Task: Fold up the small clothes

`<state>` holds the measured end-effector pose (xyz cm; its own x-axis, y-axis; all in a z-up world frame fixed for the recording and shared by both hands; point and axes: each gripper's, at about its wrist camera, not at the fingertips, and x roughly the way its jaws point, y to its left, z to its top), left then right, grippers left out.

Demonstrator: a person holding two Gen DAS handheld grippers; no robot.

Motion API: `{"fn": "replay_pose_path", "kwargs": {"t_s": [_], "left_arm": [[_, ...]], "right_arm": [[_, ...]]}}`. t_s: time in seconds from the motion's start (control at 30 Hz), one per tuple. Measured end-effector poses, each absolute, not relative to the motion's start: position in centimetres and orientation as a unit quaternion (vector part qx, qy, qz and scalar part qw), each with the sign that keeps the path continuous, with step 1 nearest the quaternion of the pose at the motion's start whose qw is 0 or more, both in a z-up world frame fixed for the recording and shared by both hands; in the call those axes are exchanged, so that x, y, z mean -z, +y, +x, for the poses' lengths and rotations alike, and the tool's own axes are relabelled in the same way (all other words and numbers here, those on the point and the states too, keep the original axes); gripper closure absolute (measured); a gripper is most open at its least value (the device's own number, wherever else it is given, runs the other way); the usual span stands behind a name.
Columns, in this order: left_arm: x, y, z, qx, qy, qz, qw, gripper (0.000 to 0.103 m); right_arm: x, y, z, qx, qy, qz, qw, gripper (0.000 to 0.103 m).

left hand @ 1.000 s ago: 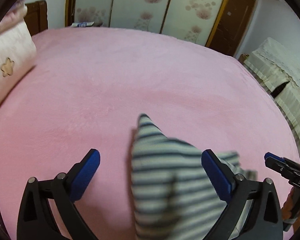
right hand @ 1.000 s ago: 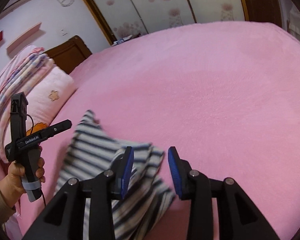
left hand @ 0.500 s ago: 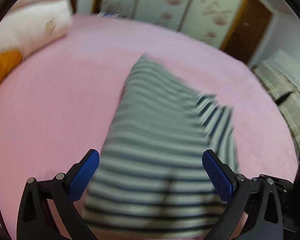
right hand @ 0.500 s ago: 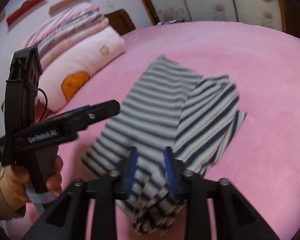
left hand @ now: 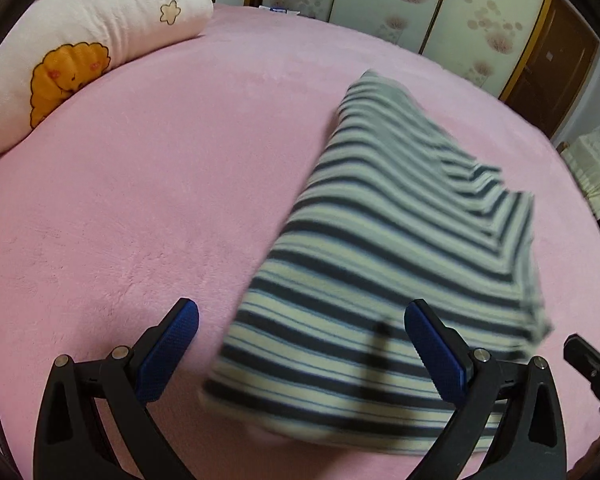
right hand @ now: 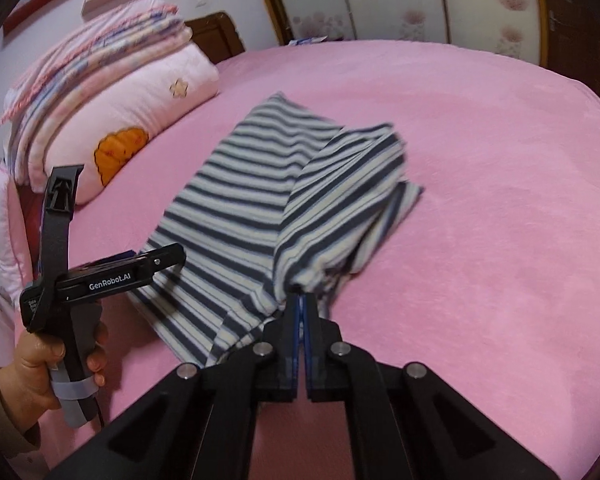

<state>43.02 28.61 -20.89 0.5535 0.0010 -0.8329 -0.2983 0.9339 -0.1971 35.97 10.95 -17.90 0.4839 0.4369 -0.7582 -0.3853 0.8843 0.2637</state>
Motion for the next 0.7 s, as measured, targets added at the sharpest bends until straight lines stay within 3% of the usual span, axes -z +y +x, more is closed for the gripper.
{"fn": "replay_pose_path", "kwargs": {"t_s": [0.47,0.53,0.6,0.7], "left_arm": [[10.3,20.6,37.6,-0.05,0.457,-0.145,0.876,0.001],[9.3,19.5,36.8,-0.051,0.46,-0.128,0.877,0.001],[8.3,18.2,35.8,-0.046,0.453,-0.114,0.883,0.001],[7.2,16.5,34.8,-0.027,0.448,-0.101,0.888,0.001]], "right_arm": [[11.6,4.9,29.9,-0.188,0.433,0.068,0.879,0.099],[10.8,4.3,28.9,-0.181,0.435,0.066,0.88,0.091],[10.2,3.6,27.9,-0.171,0.433,0.065,0.883,0.071],[9.4,2.3,26.6,-0.159,0.432,0.076,0.885,0.062]]}}
